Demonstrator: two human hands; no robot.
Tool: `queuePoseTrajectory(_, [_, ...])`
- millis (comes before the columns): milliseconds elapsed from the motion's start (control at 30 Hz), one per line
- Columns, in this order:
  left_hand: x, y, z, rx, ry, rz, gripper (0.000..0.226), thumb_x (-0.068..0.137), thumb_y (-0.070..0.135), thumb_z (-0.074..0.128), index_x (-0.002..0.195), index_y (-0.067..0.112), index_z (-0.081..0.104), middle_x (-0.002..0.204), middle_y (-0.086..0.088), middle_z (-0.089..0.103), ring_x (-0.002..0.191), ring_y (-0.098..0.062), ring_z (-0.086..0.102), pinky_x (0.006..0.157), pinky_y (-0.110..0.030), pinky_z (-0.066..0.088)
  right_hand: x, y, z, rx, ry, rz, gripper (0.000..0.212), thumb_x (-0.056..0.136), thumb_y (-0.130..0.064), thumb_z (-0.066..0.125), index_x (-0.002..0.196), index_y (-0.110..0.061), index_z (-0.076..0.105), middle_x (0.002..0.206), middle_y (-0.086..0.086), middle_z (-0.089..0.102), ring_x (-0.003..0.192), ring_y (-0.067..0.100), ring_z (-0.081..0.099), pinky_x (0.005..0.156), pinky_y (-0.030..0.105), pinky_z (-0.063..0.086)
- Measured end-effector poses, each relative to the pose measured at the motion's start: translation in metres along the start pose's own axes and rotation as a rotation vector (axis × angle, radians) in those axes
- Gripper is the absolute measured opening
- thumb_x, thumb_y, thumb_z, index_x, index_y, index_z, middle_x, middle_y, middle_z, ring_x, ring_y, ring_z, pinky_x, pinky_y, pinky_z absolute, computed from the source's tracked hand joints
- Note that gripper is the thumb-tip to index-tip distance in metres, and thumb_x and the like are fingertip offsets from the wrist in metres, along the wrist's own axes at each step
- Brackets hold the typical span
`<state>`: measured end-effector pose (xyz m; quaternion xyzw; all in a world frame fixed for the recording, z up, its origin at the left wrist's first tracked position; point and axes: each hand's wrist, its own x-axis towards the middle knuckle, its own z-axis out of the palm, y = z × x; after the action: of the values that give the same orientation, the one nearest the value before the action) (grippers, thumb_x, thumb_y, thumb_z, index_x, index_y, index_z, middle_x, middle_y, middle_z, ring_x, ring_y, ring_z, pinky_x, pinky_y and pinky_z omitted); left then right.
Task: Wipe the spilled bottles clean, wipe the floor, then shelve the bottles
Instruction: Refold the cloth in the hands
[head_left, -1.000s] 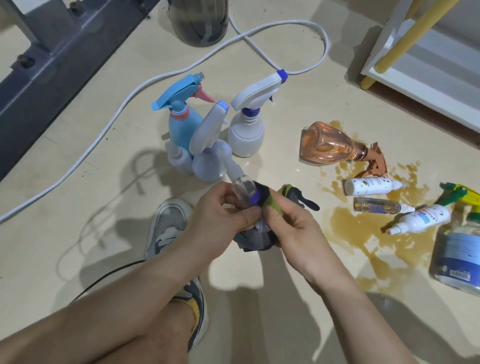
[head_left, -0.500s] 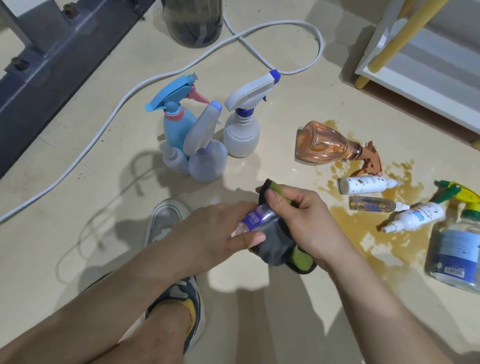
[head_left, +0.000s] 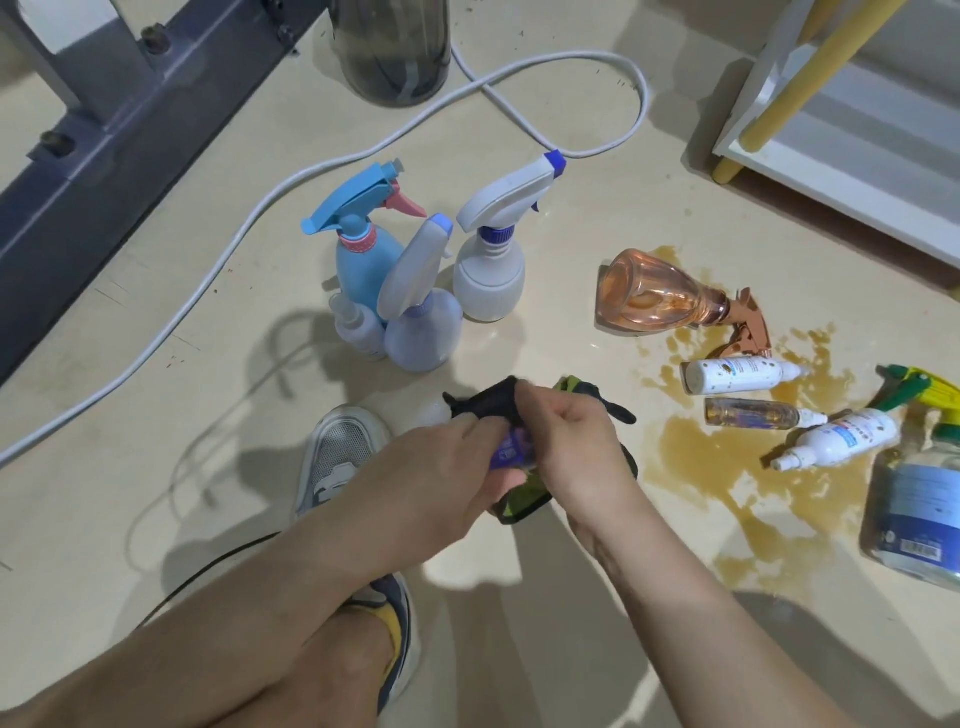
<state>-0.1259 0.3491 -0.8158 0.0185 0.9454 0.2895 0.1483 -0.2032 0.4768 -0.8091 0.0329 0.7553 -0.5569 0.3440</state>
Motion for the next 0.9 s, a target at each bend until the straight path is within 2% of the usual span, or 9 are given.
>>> queuePoseTrajectory(100, [0.0, -0.002, 0.002, -0.052, 0.016, -0.013, 0.055, 0.091, 0.061, 0.019, 0.114, 0.023, 0.052, 0.092, 0.003, 0.053, 0.08, -0.023, 0.055, 0.068, -0.041, 0.046, -0.013, 0.012, 0.009, 0.349, 0.167, 0.071, 0.059, 0.09, -0.04, 0.054, 0.09, 0.019, 0.05, 0.077, 0.042, 0.049, 0.071, 0.026, 0.045, 0.067, 0.041, 0.039])
queuePoseTrajectory(233, [-0.001, -0.007, 0.007, -0.17, -0.011, -0.088, 0.055, 0.092, 0.065, 0.017, 0.108, 0.026, 0.052, 0.088, 0.007, 0.052, 0.082, -0.018, 0.052, 0.072, -0.039, 0.045, -0.022, 0.016, 0.012, 0.511, 0.306, 0.135, 0.042, 0.102, -0.024, 0.051, 0.084, 0.011, 0.067, 0.078, 0.027, 0.066, 0.07, 0.031, 0.058, 0.072, 0.039, 0.047])
queuePoseTrajectory(367, [-0.005, -0.016, 0.008, -0.239, 0.064, -0.17, 0.048, 0.093, 0.063, 0.02, 0.105, 0.028, 0.052, 0.09, 0.009, 0.056, 0.083, -0.017, 0.054, 0.075, -0.044, 0.048, -0.02, 0.007, -0.006, 0.684, 0.19, 0.226, 0.029, 0.099, -0.022, 0.054, 0.094, 0.0, 0.073, 0.096, 0.021, 0.074, 0.08, 0.029, 0.07, 0.075, 0.035, 0.057])
queuePoseTrajectory(467, [-0.005, -0.014, 0.007, -0.22, 0.083, -0.162, 0.043, 0.095, 0.057, 0.023, 0.109, 0.028, 0.051, 0.094, 0.008, 0.056, 0.086, -0.019, 0.056, 0.075, -0.043, 0.048, -0.018, 0.003, -0.007, 0.555, 0.088, 0.176, 0.023, 0.093, -0.017, 0.062, 0.102, 0.002, 0.072, 0.1, 0.027, 0.071, 0.082, 0.033, 0.064, 0.079, 0.045, 0.055])
queuePoseTrajectory(533, [-0.007, -0.012, 0.004, -0.194, 0.088, -0.152, 0.046, 0.094, 0.057, 0.023, 0.112, 0.026, 0.052, 0.096, 0.006, 0.057, 0.085, -0.022, 0.057, 0.073, -0.041, 0.047, -0.015, 0.005, -0.001, 0.434, 0.081, 0.124, 0.024, 0.09, -0.018, 0.069, 0.099, 0.004, 0.071, 0.091, 0.034, 0.066, 0.077, 0.036, 0.055, 0.073, 0.055, 0.049])
queuePoseTrajectory(667, [-0.012, -0.01, -0.008, 0.137, 0.143, 0.055, 0.036, 0.091, 0.042, 0.035, 0.101, 0.019, 0.06, 0.08, 0.004, 0.058, 0.062, -0.022, 0.057, 0.056, -0.031, 0.038, -0.005, 0.005, -0.002, 0.223, 0.018, 0.254, 0.037, 0.095, -0.021, 0.062, 0.089, 0.015, 0.063, 0.077, 0.029, 0.062, 0.068, 0.033, 0.058, 0.064, 0.047, 0.053])
queuePoseTrajectory(767, [-0.01, -0.012, -0.008, 0.238, 0.171, 0.072, 0.038, 0.088, 0.039, 0.038, 0.104, 0.016, 0.065, 0.077, 0.003, 0.06, 0.059, -0.021, 0.057, 0.053, -0.034, 0.043, 0.001, 0.007, 0.002, 0.138, -0.024, 0.343, 0.032, 0.097, -0.021, 0.056, 0.078, 0.002, 0.066, 0.075, 0.02, 0.064, 0.068, 0.028, 0.06, 0.071, 0.042, 0.051])
queuePoseTrajectory(833, [-0.007, -0.01, -0.009, 0.219, 0.155, 0.015, 0.038, 0.091, 0.039, 0.035, 0.107, 0.017, 0.061, 0.078, 0.002, 0.059, 0.061, -0.024, 0.056, 0.054, -0.034, 0.039, 0.003, 0.009, 0.011, 0.002, 0.087, 0.224, 0.039, 0.1, -0.026, 0.048, 0.066, -0.011, 0.057, 0.066, 0.008, 0.061, 0.065, 0.024, 0.054, 0.07, 0.037, 0.045])
queuePoseTrajectory(900, [-0.005, -0.009, -0.009, 0.178, 0.15, -0.091, 0.032, 0.096, 0.041, 0.031, 0.103, 0.021, 0.054, 0.083, 0.002, 0.056, 0.07, -0.026, 0.057, 0.059, -0.032, 0.032, 0.0, 0.009, 0.021, -0.161, 0.15, 0.047, 0.04, 0.103, -0.03, 0.042, 0.069, -0.014, 0.056, 0.065, 0.002, 0.06, 0.067, 0.023, 0.054, 0.07, 0.035, 0.044])
